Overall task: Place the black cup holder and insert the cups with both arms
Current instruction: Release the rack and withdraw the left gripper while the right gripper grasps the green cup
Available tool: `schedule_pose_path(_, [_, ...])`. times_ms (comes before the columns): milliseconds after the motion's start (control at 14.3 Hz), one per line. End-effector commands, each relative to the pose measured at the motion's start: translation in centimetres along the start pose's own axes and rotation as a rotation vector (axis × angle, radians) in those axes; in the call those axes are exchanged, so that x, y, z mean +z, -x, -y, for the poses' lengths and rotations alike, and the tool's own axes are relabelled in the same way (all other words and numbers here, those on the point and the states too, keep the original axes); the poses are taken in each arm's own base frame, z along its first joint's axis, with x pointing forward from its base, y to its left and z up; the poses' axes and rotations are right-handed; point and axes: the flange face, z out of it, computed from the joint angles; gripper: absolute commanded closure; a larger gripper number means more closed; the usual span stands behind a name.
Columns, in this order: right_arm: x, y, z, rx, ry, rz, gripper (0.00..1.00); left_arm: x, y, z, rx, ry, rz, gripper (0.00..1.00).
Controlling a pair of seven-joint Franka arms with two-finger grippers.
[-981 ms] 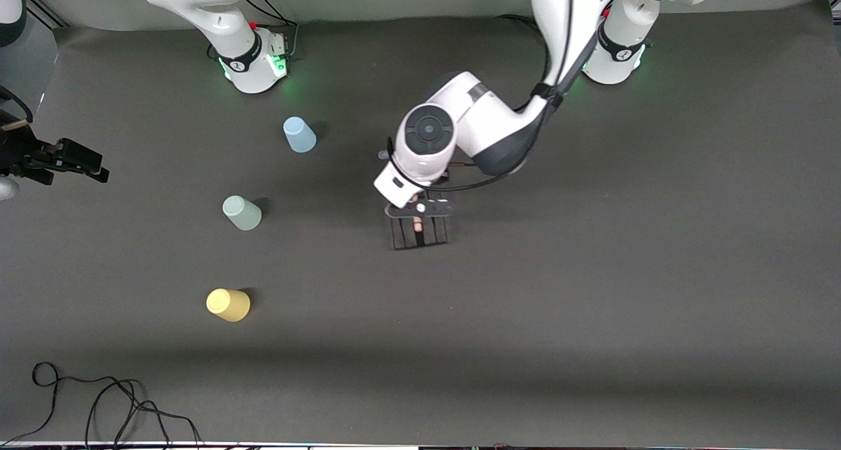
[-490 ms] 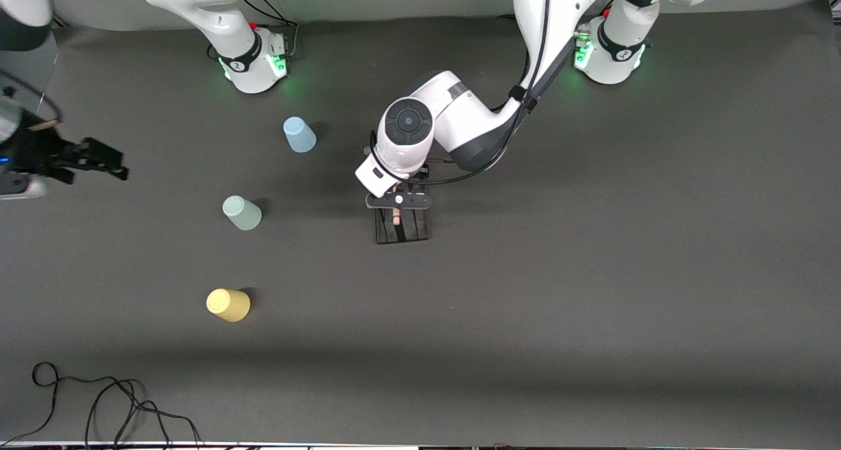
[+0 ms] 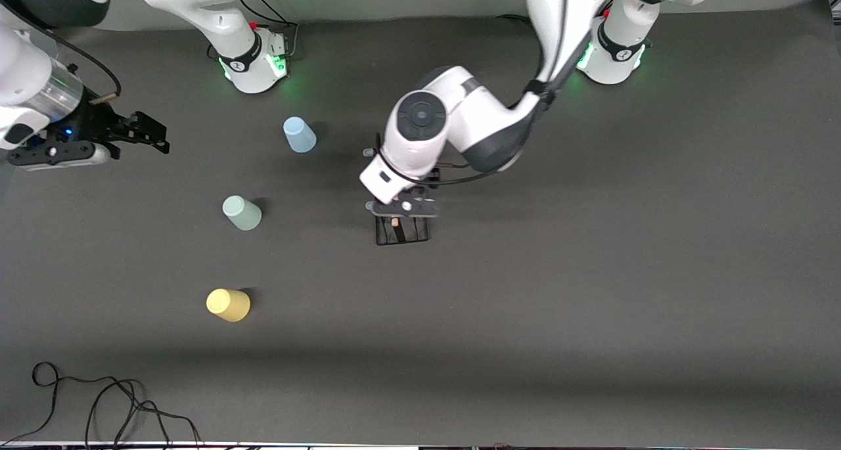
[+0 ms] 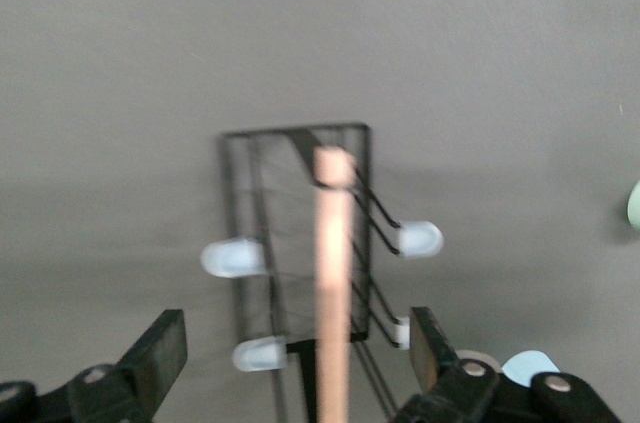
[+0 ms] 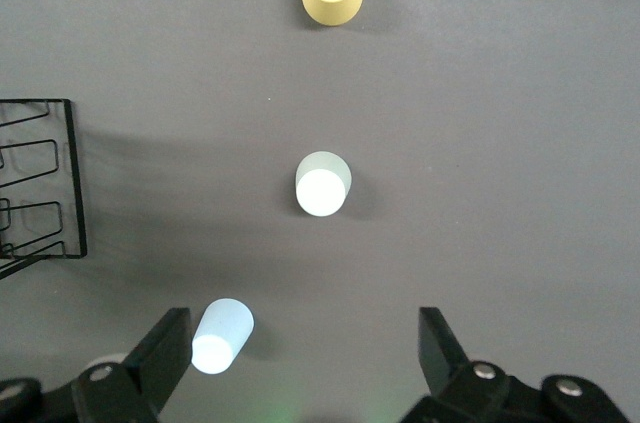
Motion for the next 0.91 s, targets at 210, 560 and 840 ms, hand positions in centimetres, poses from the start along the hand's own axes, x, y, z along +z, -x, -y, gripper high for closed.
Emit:
schedule_pose_path(210, [13.0,-0.1,1.5,-0.005,-0.001,-0.024,0.00,-12.2,-6.1,14.8,-0.016,-0.241,-0.059,0.00])
schedule_pose_path(560, [22.3,-0.8,1.3,-0.001,0.012,-0.051,0.00,-22.2,-9.2,33.5,-0.012,-0.246,-0.040,0.00])
schedule_pose_path(840, [28.8,-0.8,0.8,0.008,0.025,-0.052,0.00,-23.2,-7.7,43.7,-0.027,-0.234,-0.107,0.00])
